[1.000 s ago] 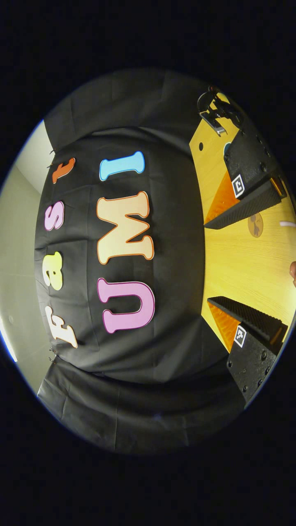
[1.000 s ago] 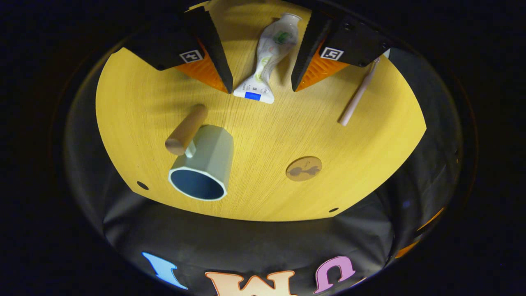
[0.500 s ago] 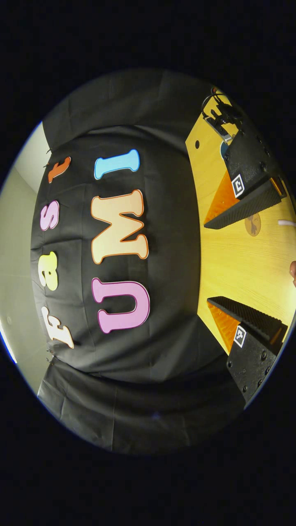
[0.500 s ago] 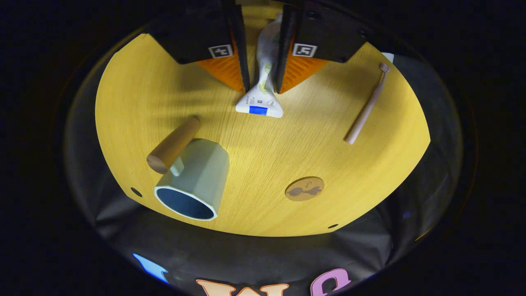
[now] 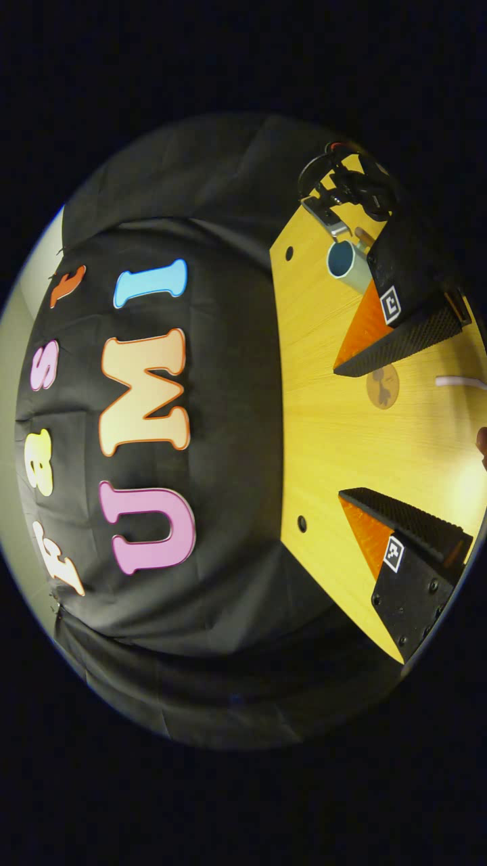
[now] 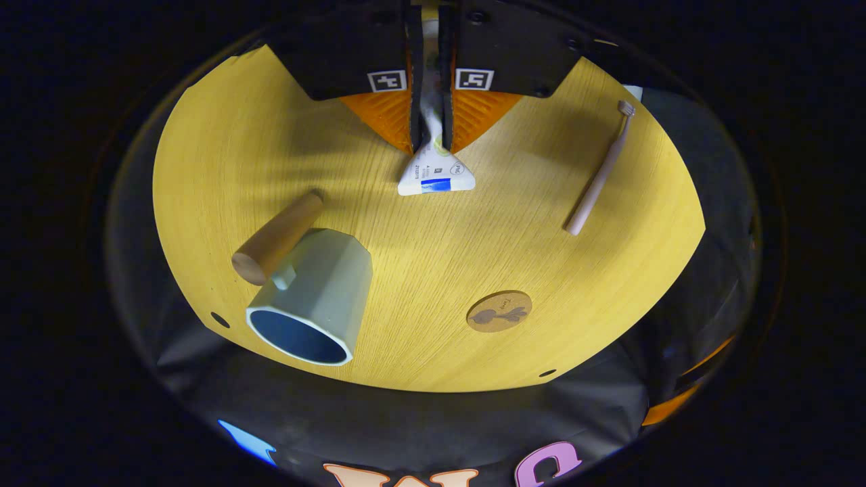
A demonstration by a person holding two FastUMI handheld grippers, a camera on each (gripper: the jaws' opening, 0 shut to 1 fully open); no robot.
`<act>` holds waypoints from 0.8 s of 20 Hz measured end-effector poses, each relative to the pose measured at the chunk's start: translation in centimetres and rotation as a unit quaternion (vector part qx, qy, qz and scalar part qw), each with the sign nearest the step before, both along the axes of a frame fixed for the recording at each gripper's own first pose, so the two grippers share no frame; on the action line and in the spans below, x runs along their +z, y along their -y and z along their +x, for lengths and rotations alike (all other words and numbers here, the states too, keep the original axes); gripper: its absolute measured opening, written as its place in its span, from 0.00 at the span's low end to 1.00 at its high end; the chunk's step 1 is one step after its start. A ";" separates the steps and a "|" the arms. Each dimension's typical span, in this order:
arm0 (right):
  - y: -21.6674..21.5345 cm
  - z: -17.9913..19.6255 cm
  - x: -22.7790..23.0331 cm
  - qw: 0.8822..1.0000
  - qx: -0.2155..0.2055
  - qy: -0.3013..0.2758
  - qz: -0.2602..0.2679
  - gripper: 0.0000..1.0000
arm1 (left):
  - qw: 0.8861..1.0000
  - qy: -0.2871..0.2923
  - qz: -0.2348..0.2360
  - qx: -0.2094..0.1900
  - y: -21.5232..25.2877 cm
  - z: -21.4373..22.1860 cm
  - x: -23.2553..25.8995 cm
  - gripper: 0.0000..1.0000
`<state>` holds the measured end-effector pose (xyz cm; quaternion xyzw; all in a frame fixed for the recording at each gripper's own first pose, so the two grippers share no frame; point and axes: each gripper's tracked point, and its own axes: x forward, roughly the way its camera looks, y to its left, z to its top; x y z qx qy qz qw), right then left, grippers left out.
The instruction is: Put the toothbrush and toothpaste on the desktop into the cup, then pick up the cup and place it on the coaster on the desktop.
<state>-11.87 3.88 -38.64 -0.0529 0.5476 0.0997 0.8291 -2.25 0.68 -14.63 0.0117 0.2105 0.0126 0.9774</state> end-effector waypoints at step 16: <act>0.0 0.1 0.1 1.000 0.003 0.007 0.010 0.12 | 0.958 -0.284 -0.033 -0.031 3.0 -6.9 -15.1 0.97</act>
